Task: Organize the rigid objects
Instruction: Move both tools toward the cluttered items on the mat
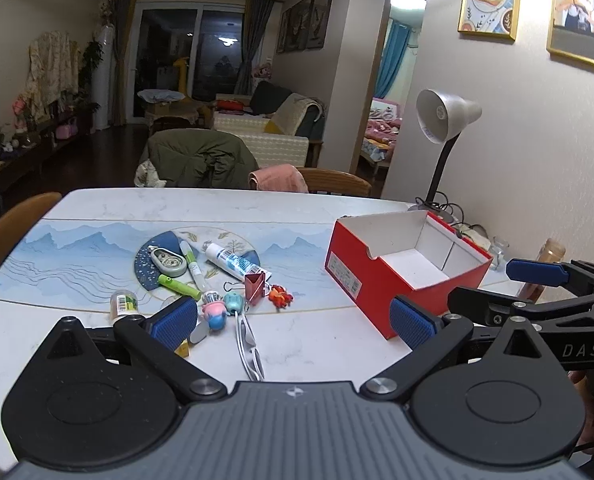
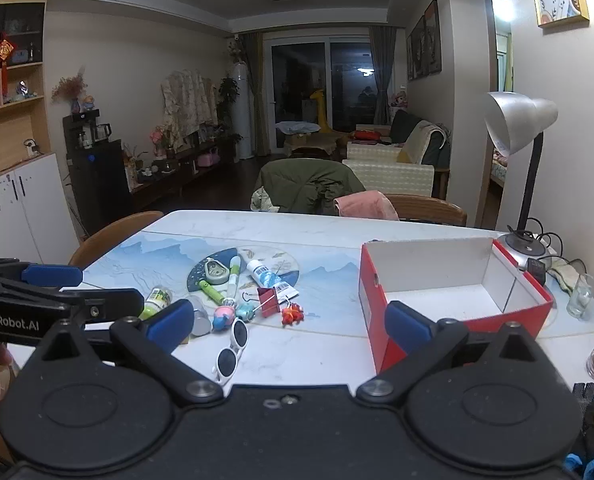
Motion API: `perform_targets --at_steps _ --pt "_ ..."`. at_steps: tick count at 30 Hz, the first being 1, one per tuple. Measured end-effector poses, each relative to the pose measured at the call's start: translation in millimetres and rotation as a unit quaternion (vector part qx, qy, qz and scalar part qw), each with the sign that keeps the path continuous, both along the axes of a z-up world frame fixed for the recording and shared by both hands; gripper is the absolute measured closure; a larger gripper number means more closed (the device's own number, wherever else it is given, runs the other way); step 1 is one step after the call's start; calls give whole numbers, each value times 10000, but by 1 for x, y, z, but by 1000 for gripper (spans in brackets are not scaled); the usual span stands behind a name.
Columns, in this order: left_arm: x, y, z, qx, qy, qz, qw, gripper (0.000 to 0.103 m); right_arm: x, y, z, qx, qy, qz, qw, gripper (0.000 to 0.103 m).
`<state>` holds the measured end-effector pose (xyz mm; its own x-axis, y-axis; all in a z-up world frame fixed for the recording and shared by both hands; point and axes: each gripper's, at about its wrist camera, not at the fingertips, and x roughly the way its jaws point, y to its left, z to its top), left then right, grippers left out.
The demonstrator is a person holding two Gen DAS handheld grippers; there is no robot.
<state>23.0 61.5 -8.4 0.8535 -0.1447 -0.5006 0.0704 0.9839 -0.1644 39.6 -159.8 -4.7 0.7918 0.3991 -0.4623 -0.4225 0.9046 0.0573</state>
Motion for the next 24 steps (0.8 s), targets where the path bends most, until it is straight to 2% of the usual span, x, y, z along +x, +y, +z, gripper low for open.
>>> perform_targets --at_steps 7,11,18,24 --pt "31 45 0 71 -46 -114 9999 0 19 47 3 -115 -180 -150 9997 2" --pt "47 81 -7 153 -118 -14 9998 0 33 74 -1 -38 -220 -215 9995 2" --pt "74 138 -46 148 368 111 9992 0 59 115 -29 -161 -18 -241 9996 3" --pt "104 163 -83 232 770 115 9967 0 81 149 -61 -502 480 -57 9976 5"
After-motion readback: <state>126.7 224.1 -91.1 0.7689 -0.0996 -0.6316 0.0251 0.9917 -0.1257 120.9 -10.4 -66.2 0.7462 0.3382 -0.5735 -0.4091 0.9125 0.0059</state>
